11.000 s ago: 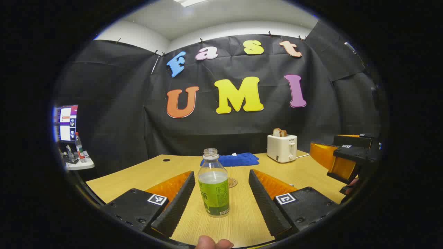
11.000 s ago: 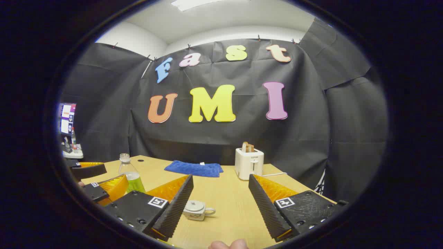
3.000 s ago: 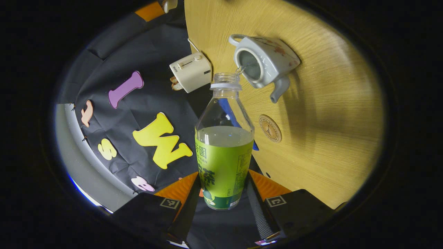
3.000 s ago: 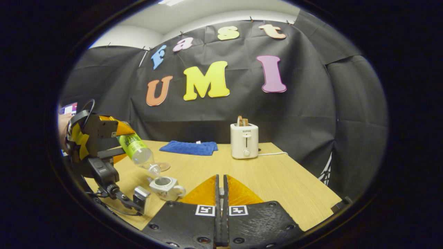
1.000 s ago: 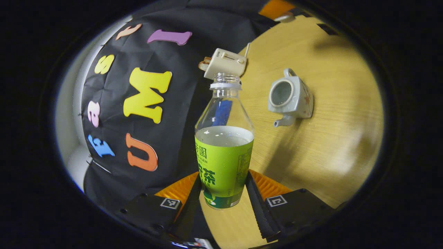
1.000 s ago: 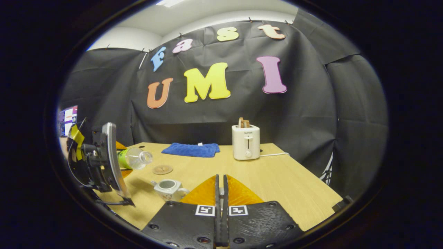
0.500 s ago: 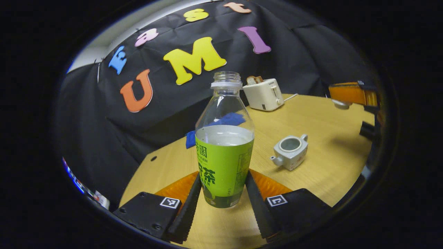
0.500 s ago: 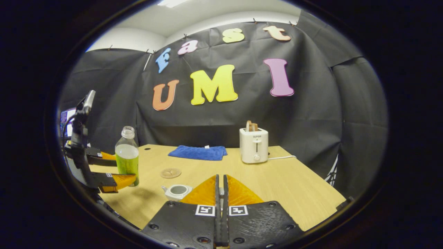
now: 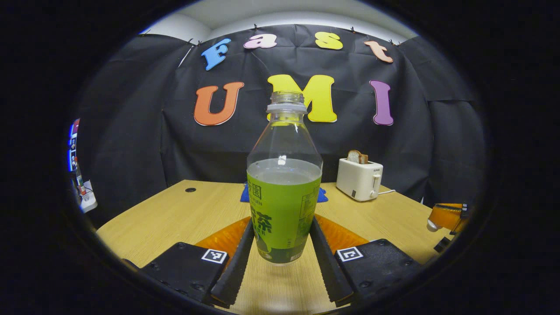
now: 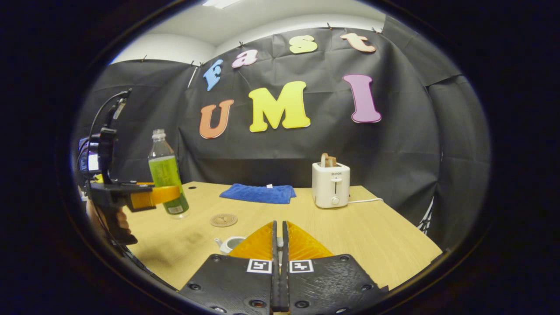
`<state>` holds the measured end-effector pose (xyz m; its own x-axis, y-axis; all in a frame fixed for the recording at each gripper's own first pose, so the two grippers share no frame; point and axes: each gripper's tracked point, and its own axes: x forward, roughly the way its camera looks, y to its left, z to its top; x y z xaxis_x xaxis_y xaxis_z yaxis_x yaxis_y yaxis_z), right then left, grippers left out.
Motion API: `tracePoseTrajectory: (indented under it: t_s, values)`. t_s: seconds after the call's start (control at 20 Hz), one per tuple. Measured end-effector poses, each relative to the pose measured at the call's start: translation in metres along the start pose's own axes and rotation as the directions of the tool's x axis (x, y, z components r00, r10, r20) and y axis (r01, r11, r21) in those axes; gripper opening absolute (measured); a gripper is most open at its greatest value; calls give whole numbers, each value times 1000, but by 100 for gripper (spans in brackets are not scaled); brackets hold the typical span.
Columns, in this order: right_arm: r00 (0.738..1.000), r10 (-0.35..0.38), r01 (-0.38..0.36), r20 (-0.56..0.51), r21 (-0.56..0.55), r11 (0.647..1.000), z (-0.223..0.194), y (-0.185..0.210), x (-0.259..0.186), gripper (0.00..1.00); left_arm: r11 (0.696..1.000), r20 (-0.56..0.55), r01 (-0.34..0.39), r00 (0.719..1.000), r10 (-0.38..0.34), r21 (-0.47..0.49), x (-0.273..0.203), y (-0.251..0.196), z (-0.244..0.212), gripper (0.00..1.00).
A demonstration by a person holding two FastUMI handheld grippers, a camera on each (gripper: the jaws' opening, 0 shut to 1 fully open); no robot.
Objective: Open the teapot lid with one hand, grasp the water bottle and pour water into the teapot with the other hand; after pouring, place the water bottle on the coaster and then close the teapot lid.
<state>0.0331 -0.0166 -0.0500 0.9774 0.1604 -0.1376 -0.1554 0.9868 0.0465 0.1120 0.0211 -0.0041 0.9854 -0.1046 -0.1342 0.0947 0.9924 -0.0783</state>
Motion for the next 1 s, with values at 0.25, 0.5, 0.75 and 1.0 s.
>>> tracePoseTrajectory:
  t_s: [0.25,0.5,0.75,1.0]
  values:
    - [1000,7,-7,-15,5,1000,-7,6,6,0,999,58,15,998,-17,35,59,3,8,76]
    - [999,-4,4,-38,3,1000,-17,3,13,0,999,-17,41,999,-41,8,112,0,-28,76]
    - [997,-22,22,-68,3,1000,-27,-4,24,0,999,-68,41,997,-42,-3,142,6,-57,76]
    - [996,-13,13,-85,5,1000,-35,1,29,0,999,-81,49,995,-50,-15,146,3,-64,78]
